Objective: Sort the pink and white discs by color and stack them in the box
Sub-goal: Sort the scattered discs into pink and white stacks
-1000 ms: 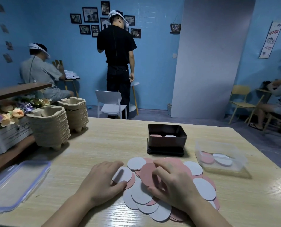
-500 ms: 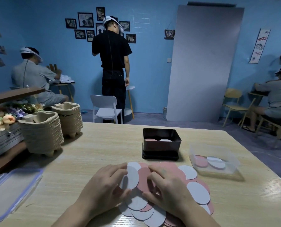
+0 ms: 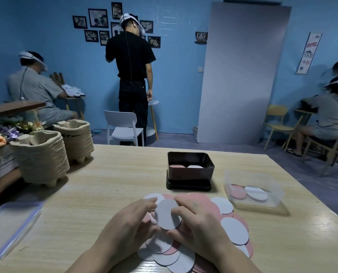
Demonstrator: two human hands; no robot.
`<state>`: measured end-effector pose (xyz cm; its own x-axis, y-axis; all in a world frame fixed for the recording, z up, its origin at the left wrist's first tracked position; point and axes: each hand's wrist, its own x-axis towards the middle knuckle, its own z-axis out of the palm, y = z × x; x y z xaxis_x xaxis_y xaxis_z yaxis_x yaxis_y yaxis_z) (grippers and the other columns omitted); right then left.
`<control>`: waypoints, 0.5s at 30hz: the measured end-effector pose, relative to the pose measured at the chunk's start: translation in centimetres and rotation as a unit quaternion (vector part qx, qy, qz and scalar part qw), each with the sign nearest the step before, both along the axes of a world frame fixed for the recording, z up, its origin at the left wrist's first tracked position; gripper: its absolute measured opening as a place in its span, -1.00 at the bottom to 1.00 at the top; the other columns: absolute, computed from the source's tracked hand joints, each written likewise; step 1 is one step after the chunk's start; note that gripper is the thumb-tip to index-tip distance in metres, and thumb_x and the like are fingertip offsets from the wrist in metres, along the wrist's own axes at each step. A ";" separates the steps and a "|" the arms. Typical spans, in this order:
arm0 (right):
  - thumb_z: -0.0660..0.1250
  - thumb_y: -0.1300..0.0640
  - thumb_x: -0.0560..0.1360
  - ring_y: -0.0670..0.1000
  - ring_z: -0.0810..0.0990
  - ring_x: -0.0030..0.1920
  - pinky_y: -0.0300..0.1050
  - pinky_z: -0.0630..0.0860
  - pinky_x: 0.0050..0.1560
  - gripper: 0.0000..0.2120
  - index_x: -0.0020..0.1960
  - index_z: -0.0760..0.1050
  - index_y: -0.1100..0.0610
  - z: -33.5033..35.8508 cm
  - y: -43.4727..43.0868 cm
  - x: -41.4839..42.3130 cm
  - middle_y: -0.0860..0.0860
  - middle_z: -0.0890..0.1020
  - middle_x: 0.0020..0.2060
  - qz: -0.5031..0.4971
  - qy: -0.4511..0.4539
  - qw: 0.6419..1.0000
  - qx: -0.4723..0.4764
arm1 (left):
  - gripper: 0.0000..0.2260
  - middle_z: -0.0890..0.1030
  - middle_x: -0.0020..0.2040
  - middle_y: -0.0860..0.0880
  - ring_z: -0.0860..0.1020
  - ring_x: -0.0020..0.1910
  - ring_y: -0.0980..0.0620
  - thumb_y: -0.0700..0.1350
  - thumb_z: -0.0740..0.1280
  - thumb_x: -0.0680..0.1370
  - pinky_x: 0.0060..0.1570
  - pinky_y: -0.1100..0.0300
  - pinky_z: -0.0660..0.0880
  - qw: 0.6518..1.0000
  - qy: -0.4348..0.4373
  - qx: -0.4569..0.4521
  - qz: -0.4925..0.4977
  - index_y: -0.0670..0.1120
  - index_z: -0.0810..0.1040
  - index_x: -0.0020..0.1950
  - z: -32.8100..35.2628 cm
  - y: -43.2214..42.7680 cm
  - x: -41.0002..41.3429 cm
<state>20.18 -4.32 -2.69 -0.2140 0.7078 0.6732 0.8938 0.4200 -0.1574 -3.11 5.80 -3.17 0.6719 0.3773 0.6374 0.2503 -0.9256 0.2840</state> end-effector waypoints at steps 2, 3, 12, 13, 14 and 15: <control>0.49 -0.10 0.43 0.06 0.59 0.18 -0.14 0.53 0.13 -0.67 0.04 0.52 0.08 0.2 -0.1 -0.1 0.03 0.59 0.26 0.005 0.007 1.000 0.005 | -0.71 0.63 0.17 0.13 0.61 0.05 0.13 0.16 0.28 0.65 -0.07 0.16 0.57 1.000 -0.011 0.013 -0.004 0.05 0.52 0.29 0.2 -0.2 0.0; 0.50 -0.09 0.42 0.06 0.59 0.18 -0.13 0.53 0.13 -0.66 0.06 0.51 0.07 0.1 -0.1 -0.1 0.03 0.59 0.26 0.006 0.009 1.000 0.004 | -0.77 0.64 0.11 0.14 0.61 0.02 0.12 0.10 0.30 0.64 -0.09 0.16 0.55 1.000 -0.013 0.023 -0.006 0.07 0.53 0.26 0.3 -0.3 0.1; 0.50 -0.13 0.39 0.04 0.58 0.16 -0.16 0.55 0.07 -0.64 0.02 0.54 0.09 0.1 -0.2 -0.2 0.01 0.59 0.24 -0.004 -0.019 1.000 -0.002 | -0.88 0.59 0.07 0.13 0.57 -0.09 0.08 -0.04 0.44 0.57 -0.20 0.14 0.53 0.998 0.023 0.057 0.001 0.00 0.56 0.06 0.3 -0.4 0.5; 0.50 -0.14 0.40 0.04 0.57 0.16 -0.16 0.54 0.08 -0.64 0.03 0.54 0.09 0.1 -0.2 -0.2 0.01 0.59 0.24 -0.004 -0.017 1.000 -0.005 | -0.87 0.59 0.05 0.14 0.56 -0.10 0.09 0.00 0.42 0.59 -0.20 0.16 0.51 0.998 0.026 0.055 0.002 0.01 0.56 0.08 0.4 -0.5 0.6; 0.50 -0.14 0.41 0.04 0.57 0.17 -0.16 0.54 0.10 -0.64 0.04 0.53 0.08 0.1 -0.2 0.0 0.01 0.59 0.24 -0.006 -0.016 1.000 -0.008 | -0.85 0.58 0.04 0.14 0.55 -0.10 0.09 0.04 0.40 0.60 -0.19 0.17 0.50 0.998 0.030 0.048 0.007 0.03 0.55 0.11 0.5 -0.4 0.6; 0.49 -0.14 0.42 0.04 0.57 0.18 -0.17 0.53 0.11 -0.63 0.05 0.52 0.07 0.1 -0.2 0.2 0.01 0.58 0.25 -0.008 -0.016 1.000 -0.012 | -0.83 0.58 0.04 0.14 0.54 -0.09 0.09 0.05 0.38 0.60 -0.16 0.17 0.50 0.999 0.033 0.038 0.017 0.04 0.53 0.14 0.5 -0.4 0.6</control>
